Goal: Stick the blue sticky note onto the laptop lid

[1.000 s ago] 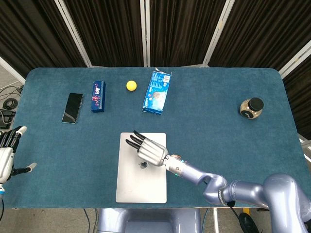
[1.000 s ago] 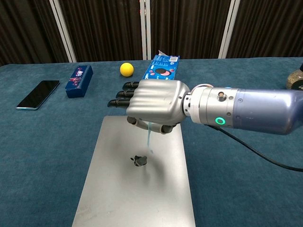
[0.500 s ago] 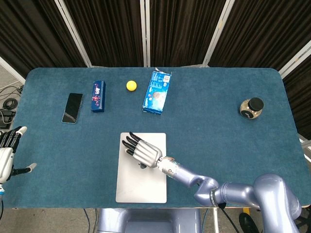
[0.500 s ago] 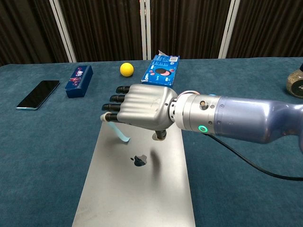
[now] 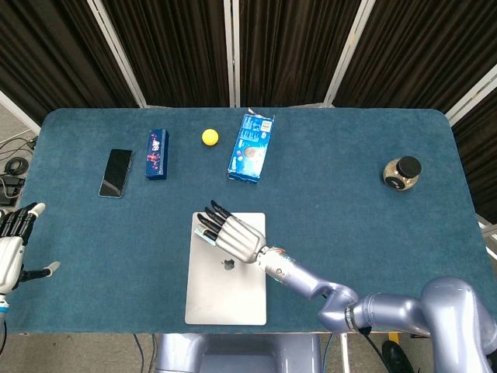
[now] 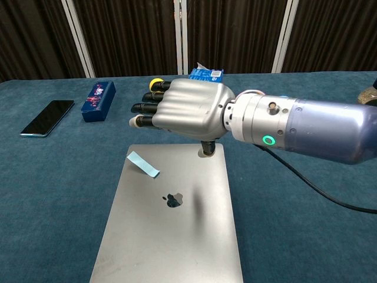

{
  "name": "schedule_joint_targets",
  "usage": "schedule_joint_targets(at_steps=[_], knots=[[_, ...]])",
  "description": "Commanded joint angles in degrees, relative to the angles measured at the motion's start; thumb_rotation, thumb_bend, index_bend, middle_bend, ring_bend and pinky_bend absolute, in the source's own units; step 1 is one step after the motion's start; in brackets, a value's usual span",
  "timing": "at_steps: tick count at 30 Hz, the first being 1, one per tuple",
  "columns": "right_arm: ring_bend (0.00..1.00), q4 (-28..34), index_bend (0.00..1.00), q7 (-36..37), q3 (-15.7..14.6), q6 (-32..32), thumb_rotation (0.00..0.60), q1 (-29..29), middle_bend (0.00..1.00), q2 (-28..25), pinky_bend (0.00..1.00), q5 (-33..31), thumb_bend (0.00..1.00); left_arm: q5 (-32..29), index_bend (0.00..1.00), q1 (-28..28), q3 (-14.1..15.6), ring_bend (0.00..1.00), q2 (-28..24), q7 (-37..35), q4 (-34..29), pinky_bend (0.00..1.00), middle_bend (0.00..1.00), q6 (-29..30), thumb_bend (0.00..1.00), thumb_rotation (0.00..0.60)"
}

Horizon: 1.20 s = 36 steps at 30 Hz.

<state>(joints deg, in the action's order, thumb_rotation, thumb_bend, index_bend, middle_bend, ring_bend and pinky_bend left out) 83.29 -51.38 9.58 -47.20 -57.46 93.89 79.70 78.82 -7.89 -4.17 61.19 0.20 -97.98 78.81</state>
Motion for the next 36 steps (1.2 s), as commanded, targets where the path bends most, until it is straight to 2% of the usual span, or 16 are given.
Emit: schedule_joint_targets(at_steps=[1, 9, 13, 17, 18, 20, 22, 25, 28, 31, 36], knots=[[0.00, 2.3, 0.05, 1.1, -0.6, -2.3, 0.600, 1.8, 0.00, -2.6, 0.00, -0.1, 0.06, 0.1, 0.00, 0.0, 0.1, 0.00, 0.1, 0.2, 0.0, 0.00, 0.00, 0.0, 0.00, 0.600], [0.00, 9.0, 0.05, 10.2, -2.9, -13.1, 0.600, 10.9, 0.00, -14.5, 0.00, 1.8, 0.06, 0.4, 0.00, -0.1, 0.3, 0.00, 0.5, 0.7, 0.1, 0.00, 0.00, -0.2, 0.00, 0.600], [0.00, 10.9, 0.05, 18.4, -5.8, -20.5, 0.600, 17.9, 0.00, -21.8, 0.00, 3.9, 0.06, 0.8, 0.00, -0.7, 0.3, 0.00, 0.8, 1.5, 0.0, 0.00, 0.00, -0.7, 0.00, 0.600], [0.00, 10.1, 0.03, 26.3, -9.3, -26.3, 0.600, 24.5, 0.00, -26.3, 0.00, 5.5, 0.06, 0.4, 0.00, -3.7, -0.5, 0.00, -0.1, 1.2, -1.4, 0.00, 0.00, -5.1, 0.01, 0.600], [0.00, 9.8, 0.03, 28.2, -10.1, -27.5, 0.600, 26.0, 0.00, -26.8, 0.00, 5.7, 0.06, 0.3, 0.00, -4.7, -0.8, 0.00, -0.6, 1.3, -2.0, 0.00, 0.00, -6.6, 0.04, 0.600], [0.00, 8.6, 0.02, 31.6, -11.3, -29.6, 0.600, 28.7, 0.00, -27.4, 0.00, 5.9, 0.06, 0.1, 0.00, -6.9, -1.3, 0.00, -1.8, 1.2, -3.6, 0.00, 0.00, -9.9, 0.15, 0.600], [0.00, 7.7, 0.02, 34.3, -11.8, -31.2, 0.600, 30.6, 0.00, -27.4, 0.00, 5.8, 0.06, 0.3, 0.02, -8.8, -1.8, 0.00, -2.5, 1.3, -4.8, 0.00, 0.00, -12.4, 0.32, 0.600], [0.00, 6.2, 0.02, 38.3, -12.2, -33.3, 0.600, 33.1, 0.00, -27.4, 0.00, 5.6, 0.06, 0.8, 0.15, -11.8, -2.4, 0.00, -3.2, 2.2, -6.3, 0.00, 0.00, -16.1, 0.58, 0.600], [0.00, 5.3, 0.02, 41.9, -12.1, -36.2, 0.600, 35.9, 0.00, -27.3, 0.00, 5.3, 0.06, 1.0, 0.27, -15.6, -3.4, 0.00, -2.5, 6.0, -7.3, 0.00, 0.00, -19.8, 0.76, 0.600], [0.00, 5.9, 0.01, 43.4, -12.1, -37.5, 0.600, 37.9, 0.00, -27.1, 0.00, 5.0, 0.06, -0.9, 0.33, -19.1, -4.4, 0.00, -0.4, 9.3, -8.1, 0.00, 0.00, -23.2, 0.86, 0.600], [0.00, 8.3, 0.01, 44.8, -12.1, -37.7, 0.600, 40.2, 0.00, -27.0, 0.00, 3.8, 0.05, -5.2, 0.39, -24.5, -5.4, 0.00, 4.9, 14.2, -6.4, 0.00, 0.00, -28.6, 0.91, 0.600]])
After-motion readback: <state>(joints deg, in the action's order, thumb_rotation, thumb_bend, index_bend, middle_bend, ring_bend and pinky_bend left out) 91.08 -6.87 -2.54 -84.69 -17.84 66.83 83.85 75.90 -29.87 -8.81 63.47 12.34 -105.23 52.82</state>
